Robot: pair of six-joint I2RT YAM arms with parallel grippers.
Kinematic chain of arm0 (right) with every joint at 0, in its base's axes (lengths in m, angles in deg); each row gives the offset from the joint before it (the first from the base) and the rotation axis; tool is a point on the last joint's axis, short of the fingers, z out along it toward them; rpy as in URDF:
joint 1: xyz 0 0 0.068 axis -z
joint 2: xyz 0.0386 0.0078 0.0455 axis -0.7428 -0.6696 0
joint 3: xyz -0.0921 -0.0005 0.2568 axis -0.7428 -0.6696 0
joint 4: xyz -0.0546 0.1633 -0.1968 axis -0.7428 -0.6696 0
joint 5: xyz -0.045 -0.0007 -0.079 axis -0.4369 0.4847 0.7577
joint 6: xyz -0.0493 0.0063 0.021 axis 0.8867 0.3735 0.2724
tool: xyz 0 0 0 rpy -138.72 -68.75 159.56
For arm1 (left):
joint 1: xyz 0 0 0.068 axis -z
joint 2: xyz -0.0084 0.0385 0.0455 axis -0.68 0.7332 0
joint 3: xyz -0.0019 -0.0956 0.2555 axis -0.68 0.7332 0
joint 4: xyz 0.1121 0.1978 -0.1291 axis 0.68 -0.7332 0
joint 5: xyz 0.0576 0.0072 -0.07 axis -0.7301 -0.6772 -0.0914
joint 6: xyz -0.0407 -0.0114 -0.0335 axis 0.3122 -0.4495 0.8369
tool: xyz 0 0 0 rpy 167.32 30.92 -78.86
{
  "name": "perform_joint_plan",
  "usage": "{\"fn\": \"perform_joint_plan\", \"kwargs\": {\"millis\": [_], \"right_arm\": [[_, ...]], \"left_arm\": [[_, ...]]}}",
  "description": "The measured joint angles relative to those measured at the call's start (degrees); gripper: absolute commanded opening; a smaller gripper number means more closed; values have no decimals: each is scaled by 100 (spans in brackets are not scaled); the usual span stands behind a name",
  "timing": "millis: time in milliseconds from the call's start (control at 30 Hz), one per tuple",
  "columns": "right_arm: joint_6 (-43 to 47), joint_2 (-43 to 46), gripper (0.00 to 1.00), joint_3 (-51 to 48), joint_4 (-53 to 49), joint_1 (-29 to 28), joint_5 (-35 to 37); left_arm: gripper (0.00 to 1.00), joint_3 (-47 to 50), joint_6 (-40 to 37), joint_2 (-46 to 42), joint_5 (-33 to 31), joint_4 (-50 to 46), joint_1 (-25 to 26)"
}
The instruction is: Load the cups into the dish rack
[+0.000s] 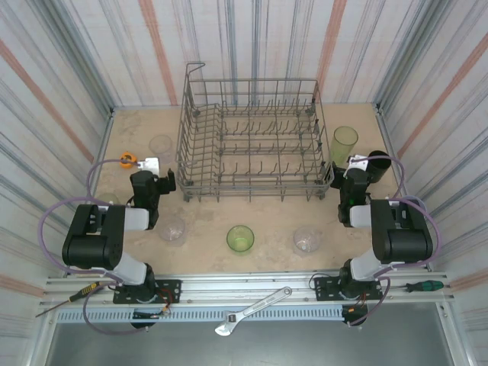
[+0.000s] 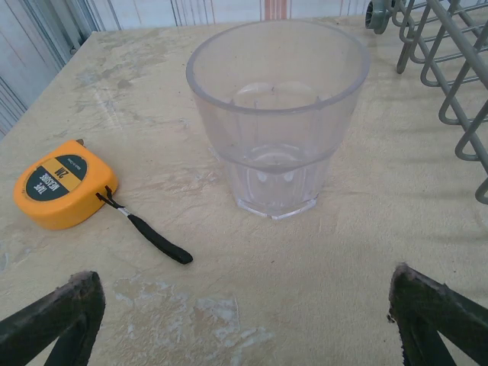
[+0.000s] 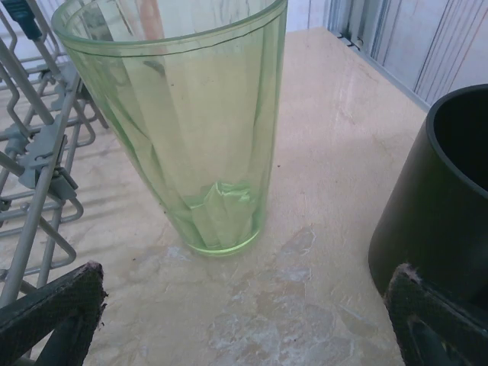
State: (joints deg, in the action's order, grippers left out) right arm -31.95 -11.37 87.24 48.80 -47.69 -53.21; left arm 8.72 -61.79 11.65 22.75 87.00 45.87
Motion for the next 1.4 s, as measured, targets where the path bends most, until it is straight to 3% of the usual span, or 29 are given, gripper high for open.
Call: {"fn": "perform_joint_plan", "kwargs": {"millis": [967, 1400], "right_arm": [[0, 0, 99, 0, 0, 0, 0], [-2, 13, 99, 2, -46, -2, 55]], "left_arm": [[99, 0, 0, 0, -2, 2, 0], [99, 131, -33, -15, -420, 273, 273]]}}
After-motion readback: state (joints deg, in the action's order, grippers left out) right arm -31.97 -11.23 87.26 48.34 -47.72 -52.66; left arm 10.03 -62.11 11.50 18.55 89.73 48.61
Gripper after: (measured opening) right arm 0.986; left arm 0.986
